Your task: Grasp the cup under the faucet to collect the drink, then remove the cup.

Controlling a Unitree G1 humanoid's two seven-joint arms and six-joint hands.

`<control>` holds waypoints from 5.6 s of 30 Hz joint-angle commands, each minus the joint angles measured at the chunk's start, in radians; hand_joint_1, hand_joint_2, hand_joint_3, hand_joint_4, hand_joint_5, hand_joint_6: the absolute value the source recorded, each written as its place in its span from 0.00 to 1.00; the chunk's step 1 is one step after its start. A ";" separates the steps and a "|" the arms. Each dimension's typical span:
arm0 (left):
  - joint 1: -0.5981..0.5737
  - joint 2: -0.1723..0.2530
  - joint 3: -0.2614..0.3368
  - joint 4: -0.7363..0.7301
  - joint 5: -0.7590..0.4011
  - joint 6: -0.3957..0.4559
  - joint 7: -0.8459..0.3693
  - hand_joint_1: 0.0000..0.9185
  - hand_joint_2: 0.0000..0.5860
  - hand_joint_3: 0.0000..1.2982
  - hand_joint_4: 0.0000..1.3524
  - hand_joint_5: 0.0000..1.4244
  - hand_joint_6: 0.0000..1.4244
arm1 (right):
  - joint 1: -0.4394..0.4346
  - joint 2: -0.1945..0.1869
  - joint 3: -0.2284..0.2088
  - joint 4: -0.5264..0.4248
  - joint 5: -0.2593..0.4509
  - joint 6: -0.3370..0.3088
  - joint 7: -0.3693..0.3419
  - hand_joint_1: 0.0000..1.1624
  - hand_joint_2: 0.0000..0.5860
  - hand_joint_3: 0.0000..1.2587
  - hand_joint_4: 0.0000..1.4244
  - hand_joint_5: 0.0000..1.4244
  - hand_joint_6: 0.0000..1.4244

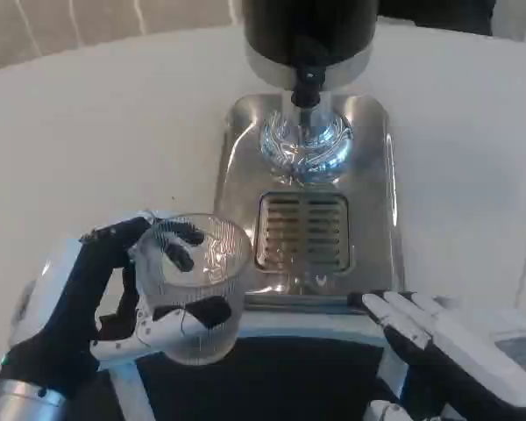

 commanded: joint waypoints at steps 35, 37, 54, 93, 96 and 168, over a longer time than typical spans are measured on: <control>-0.015 -0.034 -0.001 0.037 -0.003 -0.065 0.044 0.69 0.00 0.71 0.81 0.94 0.61 | 0.043 0.050 -0.047 -0.014 0.002 -0.090 -0.025 0.06 0.95 0.00 0.00 0.00 0.00; -0.031 -0.041 -0.006 0.051 0.005 -0.063 0.054 0.69 0.00 0.71 0.81 0.94 0.61 | 0.050 0.061 -0.063 -0.014 0.013 -0.105 -0.025 0.06 0.96 0.00 0.00 0.00 0.00; -0.289 -0.099 -0.069 0.336 0.083 -0.103 0.196 0.69 0.00 0.71 0.81 0.94 0.61 | 0.062 0.092 -0.152 -0.014 0.067 -0.160 0.040 0.06 0.97 0.01 0.00 0.00 0.00; -0.776 -0.169 -0.336 1.027 0.276 -0.098 0.612 0.51 0.05 0.52 0.47 0.61 0.48 | 0.098 0.084 -0.385 -0.014 0.287 -0.218 0.094 0.04 0.96 0.01 0.00 0.00 0.00; -0.776 -0.159 -0.336 1.031 0.275 -0.099 0.618 0.34 0.10 0.41 0.30 0.43 0.37 | 0.095 0.088 -0.366 -0.014 0.272 -0.210 0.095 0.04 0.95 0.01 0.00 0.00 0.00; -0.117 0.300 -0.117 0.295 0.157 -0.127 0.099 0.09 0.15 0.10 0.04 0.11 0.18 | -0.598 -0.027 -0.017 0.191 0.487 0.864 -0.248 0.00 0.99 0.00 0.00 0.00 0.00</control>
